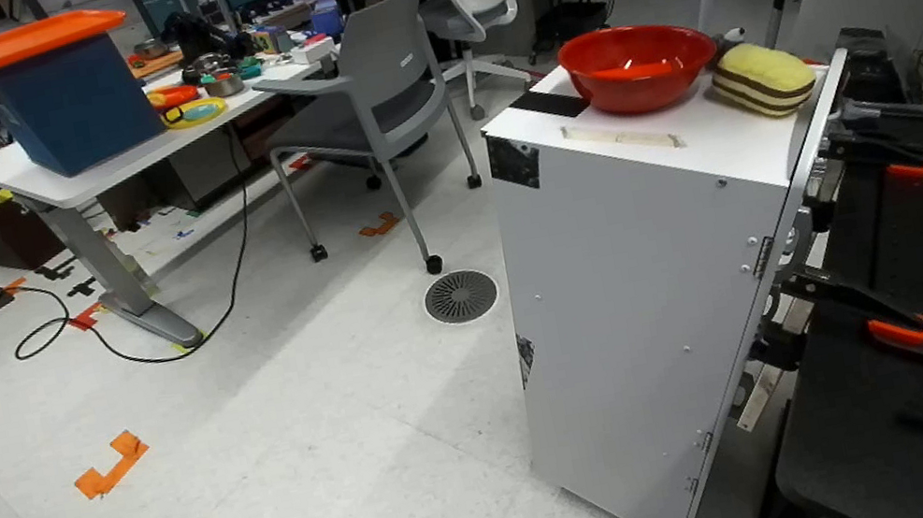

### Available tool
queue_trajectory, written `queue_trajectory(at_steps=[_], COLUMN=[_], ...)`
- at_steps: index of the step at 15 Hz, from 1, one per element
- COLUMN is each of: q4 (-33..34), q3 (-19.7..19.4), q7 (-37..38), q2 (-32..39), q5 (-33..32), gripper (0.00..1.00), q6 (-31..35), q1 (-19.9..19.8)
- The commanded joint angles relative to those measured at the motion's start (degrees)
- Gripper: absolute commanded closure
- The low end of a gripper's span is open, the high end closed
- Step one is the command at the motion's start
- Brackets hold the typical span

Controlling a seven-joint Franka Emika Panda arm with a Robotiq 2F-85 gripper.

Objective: Remove the yellow plushy from the red bowl and put it on top of the shelf

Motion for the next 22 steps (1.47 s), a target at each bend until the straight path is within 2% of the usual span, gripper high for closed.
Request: queue_trajectory(at_steps=[1,22], q4=[0.1,0.2], q3=[-0.1,-0.2], q7=[0.0,0.0], q2=[0.0,0.0], q5=[0.4,0.7], gripper=[0.03,0.02], q6=[-0.2,-0.3], q1=[0.0,0.0])
